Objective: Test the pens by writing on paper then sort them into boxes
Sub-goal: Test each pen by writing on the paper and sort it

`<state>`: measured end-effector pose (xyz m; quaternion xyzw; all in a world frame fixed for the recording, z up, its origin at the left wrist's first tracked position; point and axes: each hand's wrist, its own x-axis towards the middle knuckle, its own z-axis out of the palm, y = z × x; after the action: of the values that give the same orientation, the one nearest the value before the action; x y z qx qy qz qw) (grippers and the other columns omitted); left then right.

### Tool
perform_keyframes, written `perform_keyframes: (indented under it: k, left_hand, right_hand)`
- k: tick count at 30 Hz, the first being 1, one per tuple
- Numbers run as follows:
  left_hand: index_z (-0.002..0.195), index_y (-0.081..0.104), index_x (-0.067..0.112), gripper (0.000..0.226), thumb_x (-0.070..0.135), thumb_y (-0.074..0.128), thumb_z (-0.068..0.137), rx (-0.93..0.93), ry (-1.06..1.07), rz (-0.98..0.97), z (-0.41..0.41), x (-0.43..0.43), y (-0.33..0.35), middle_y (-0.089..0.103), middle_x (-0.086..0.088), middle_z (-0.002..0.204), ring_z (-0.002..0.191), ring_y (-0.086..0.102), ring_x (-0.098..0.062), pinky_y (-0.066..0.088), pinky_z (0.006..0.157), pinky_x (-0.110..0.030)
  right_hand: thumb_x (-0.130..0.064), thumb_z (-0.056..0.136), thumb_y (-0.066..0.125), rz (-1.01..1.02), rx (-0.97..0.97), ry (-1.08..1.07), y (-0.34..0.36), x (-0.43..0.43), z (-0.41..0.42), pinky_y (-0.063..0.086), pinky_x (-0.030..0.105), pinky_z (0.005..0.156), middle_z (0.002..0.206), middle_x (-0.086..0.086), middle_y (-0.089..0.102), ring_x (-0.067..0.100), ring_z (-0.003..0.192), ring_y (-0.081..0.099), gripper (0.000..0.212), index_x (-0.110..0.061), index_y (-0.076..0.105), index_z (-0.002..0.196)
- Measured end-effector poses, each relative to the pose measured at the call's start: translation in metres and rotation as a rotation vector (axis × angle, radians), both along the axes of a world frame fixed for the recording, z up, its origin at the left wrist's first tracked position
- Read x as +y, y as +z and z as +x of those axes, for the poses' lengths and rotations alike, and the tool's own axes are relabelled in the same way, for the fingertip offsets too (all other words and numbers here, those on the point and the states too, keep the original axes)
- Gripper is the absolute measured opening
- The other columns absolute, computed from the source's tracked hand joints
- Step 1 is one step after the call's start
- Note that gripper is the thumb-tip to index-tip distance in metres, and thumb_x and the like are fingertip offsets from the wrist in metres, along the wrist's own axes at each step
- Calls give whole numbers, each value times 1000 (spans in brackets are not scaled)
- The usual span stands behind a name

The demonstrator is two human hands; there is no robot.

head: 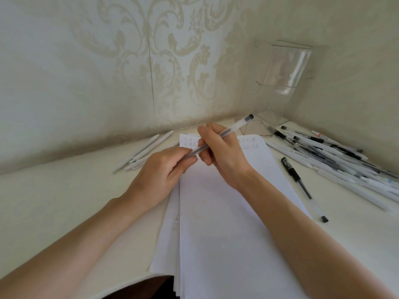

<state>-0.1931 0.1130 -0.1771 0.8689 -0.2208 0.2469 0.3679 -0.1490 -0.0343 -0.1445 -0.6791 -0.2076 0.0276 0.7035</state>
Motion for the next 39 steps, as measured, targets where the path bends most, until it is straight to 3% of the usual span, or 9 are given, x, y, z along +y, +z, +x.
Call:
perform_keyframes:
  k: [3,7,10,13,19,23,29,33,39]
  left_hand:
    - [90,61,8,26,28,45,92,-6,58,-34,0,-3,0,47,11,65,61,45,-3,32,58,-11]
    - [108,57,8,21,18,43,95,-103,325,-98,5,3,2,56,5,80,72,49,-9,35,66,-20]
    - [103,59,7,15,12,49,93,-92,688,44,13,24,-3,61,-15,86,83,54,-35,37,72,-41]
    - [109,59,8,22,17,54,89,102,880,182,15,31,-6,53,-21,105,102,43,-38,31,80,-45]
    - [114,61,12,43,39,38,88,-63,298,256,3,-1,-3,55,-10,117,108,48,-28,37,91,-41]
    - [124,58,22,84,77,11,80,92,-49,470,-3,-16,-9,52,5,131,120,47,-14,28,99,-20]
    - [129,53,19,88,78,10,78,76,-51,450,-4,-19,-8,50,5,134,122,45,-13,25,99,-16]
    - [134,42,17,71,64,34,81,45,82,268,-6,-17,-5,46,3,132,119,44,-14,31,97,-24]
    - [95,67,19,45,52,38,85,-44,73,363,-1,-13,-3,62,9,81,78,57,-17,39,67,-29]
  right_hand:
    - [-16,97,49,1,23,65,5,0,0,30,24,44,45,7,44,16,42,35,40,-15,49,57]
    - [-50,83,55,-141,123,187,15,1,-5,37,23,51,74,7,66,12,57,48,46,-6,58,97]
    - [-37,90,60,-176,158,5,19,-15,-5,39,24,54,80,5,70,12,58,51,29,-11,61,103]
    - [-22,93,59,-217,115,-144,18,-48,-5,39,24,53,77,2,71,11,58,52,12,-11,63,95]
    - [-20,90,51,-981,-111,-777,11,-131,-13,41,31,69,96,4,64,25,89,56,11,-15,60,92]
    - [-39,90,50,-1374,128,-735,-6,-157,-23,42,37,83,122,10,49,31,118,44,34,-13,55,110]
    - [-27,95,50,-1055,-167,-722,0,-143,-24,44,36,68,94,8,65,30,87,58,14,-14,53,98]
    - [-28,91,60,-1029,-450,-175,15,-103,-24,44,25,67,82,-7,61,14,76,56,7,-23,63,95]
    - [-32,92,57,-962,-668,-43,-14,-62,-11,41,27,76,91,-6,64,13,85,55,19,-18,67,101]
